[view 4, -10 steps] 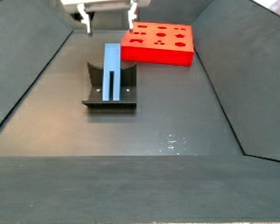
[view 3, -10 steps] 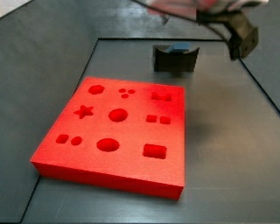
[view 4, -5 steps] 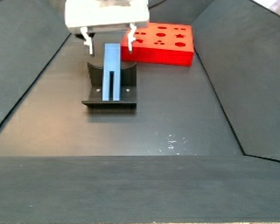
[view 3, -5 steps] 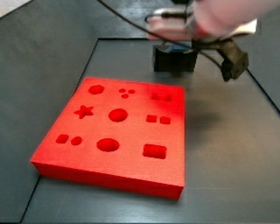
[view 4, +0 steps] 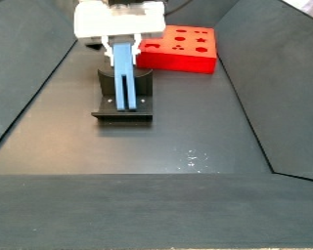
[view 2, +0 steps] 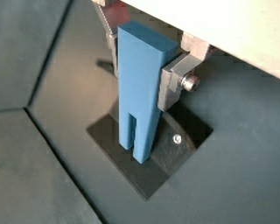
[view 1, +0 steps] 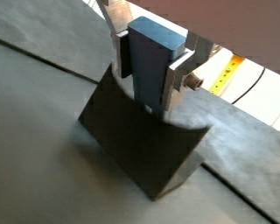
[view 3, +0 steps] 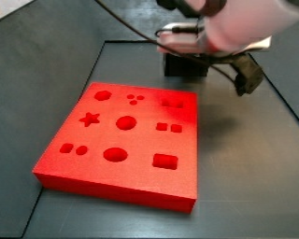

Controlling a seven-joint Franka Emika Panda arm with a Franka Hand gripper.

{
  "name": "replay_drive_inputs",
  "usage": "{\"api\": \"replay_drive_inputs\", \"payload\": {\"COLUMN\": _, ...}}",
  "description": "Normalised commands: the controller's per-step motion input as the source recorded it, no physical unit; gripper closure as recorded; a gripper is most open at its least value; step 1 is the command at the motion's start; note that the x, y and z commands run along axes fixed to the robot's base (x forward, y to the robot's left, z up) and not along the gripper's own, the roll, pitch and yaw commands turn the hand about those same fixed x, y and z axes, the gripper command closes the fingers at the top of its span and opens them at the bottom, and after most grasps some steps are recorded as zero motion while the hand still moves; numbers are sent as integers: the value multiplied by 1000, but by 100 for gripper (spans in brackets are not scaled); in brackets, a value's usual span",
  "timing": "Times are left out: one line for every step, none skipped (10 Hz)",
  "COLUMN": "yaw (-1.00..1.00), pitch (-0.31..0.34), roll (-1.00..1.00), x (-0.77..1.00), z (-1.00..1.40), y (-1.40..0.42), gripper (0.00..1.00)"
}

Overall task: Pick up the double-square object. Move up. Place the double-square object on the fixture. Regrasp the double-square object. Move to above the board. Insert the double-square object.
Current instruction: Move to above the board.

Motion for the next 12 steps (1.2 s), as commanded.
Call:
{"api": "replay_drive_inputs", "payload": {"yaw": -170, "pitch": -133, "roll": -290, "x": -5, "z": 1000, "y": -145, "gripper": 100}}
{"api": "replay_drive_inputs", "payload": {"yaw": -176, "pitch": -98, "roll": -255, "x": -12, "z": 1000, "y": -134, "gripper": 100}}
{"api": "replay_drive_inputs", "payload": {"yaw": -170, "pitch": -61, "roll": -211, "x": -17, "z": 1000, "y": -128, "gripper": 100}}
{"api": "replay_drive_inputs", "payload": {"yaw": -152, "pitch": -14, "roll": -167, "x": -21, "z": 1000, "y": -117, "gripper": 100}}
{"api": "replay_drive_inputs", "payload": {"yaw": -135, "pitch": 20, "roll": -143, "x": -26, "z": 1000, "y": -109, "gripper": 100}}
{"api": "replay_drive_inputs", "payload": {"yaw": -121, "pitch": 41, "roll": -128, "x": -30, "z": 1000, "y": -105, "gripper": 100}}
{"api": "replay_drive_inputs", "payload": {"yaw": -76, "pitch": 82, "roll": -87, "x": -35, "z": 1000, "y": -93, "gripper": 100}}
{"api": "replay_drive_inputs", "payload": {"yaw": -58, "pitch": 100, "roll": -73, "x": -38, "z": 1000, "y": -87, "gripper": 100}}
{"api": "replay_drive_inputs", "payload": {"yaw": -25, "pitch": 119, "roll": -50, "x": -38, "z": 1000, "y": -77, "gripper": 100}}
{"api": "replay_drive_inputs", "payload": {"yaw": 7, "pitch": 123, "roll": -45, "x": -36, "z": 1000, "y": -70, "gripper": 100}}
{"api": "replay_drive_inputs", "payload": {"yaw": 27, "pitch": 125, "roll": -41, "x": -32, "z": 1000, "y": -64, "gripper": 100}}
{"api": "replay_drive_inputs", "payload": {"yaw": 39, "pitch": 125, "roll": -43, "x": -24, "z": 1000, "y": -60, "gripper": 100}}
